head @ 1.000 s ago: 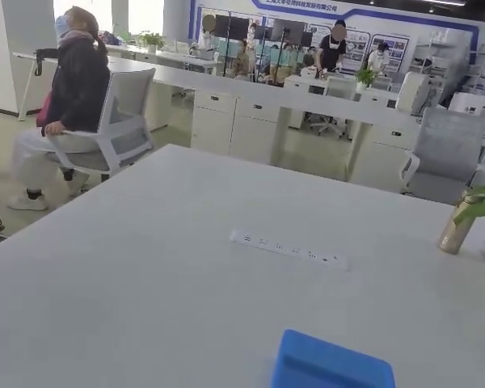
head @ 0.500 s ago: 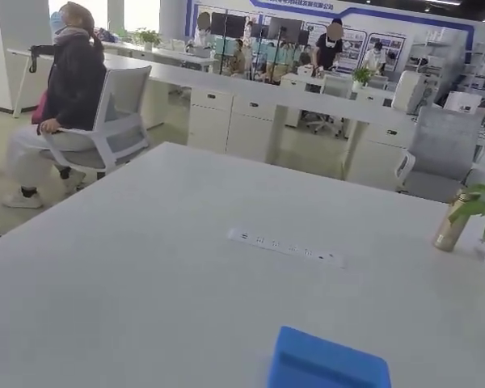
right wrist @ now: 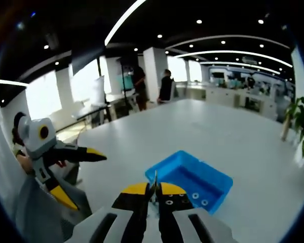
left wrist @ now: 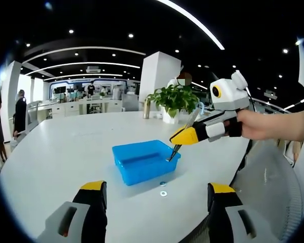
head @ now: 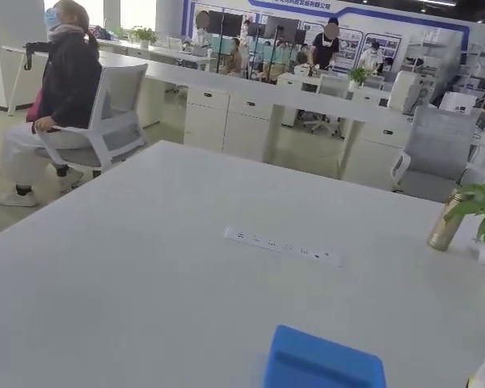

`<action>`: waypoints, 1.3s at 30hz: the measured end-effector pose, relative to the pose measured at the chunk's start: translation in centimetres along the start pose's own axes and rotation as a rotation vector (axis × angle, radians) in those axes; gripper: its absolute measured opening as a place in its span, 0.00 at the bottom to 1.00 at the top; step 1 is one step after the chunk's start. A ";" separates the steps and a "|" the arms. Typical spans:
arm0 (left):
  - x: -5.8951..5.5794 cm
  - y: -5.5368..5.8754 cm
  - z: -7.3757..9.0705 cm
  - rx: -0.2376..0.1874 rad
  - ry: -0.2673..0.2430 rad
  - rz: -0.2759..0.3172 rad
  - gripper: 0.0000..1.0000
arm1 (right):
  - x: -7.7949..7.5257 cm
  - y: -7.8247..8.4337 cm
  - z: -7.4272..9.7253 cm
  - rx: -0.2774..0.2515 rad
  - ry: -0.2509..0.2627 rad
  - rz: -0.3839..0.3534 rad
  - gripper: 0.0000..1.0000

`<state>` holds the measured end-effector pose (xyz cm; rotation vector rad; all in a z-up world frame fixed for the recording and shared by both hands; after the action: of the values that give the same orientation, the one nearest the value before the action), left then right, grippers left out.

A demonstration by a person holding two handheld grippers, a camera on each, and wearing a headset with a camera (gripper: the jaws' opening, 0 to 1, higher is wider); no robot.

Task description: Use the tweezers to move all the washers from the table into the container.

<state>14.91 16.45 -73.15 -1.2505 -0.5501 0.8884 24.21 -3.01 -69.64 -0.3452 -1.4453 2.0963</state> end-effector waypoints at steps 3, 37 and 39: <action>-0.1 0.0 0.0 0.000 0.002 -0.005 0.83 | -0.7 -1.0 0.3 -0.016 0.004 0.006 0.03; 0.0 0.2 0.1 0.033 0.001 -0.007 0.80 | -7.1 -1.2 -5.4 0.232 -0.003 -0.172 0.03; 0.0 0.3 0.1 0.038 0.002 -0.008 0.80 | -7.3 -1.0 -5.5 0.240 -0.011 -0.169 0.03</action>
<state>14.74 16.49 -73.39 -1.2135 -0.5338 0.8875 33.19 -2.77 -71.57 -0.1138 -1.1680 2.1051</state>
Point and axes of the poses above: the centre of the closed fingertips' face, and the gripper's own axes: z roughly backward along the fingers, x roughly to its left, y roughly out of its underside, the point moved 9 cm from there along z, roughly backward along the fingers, and after that the axes turned 5 degrees about -x, right-handed, at the moved point
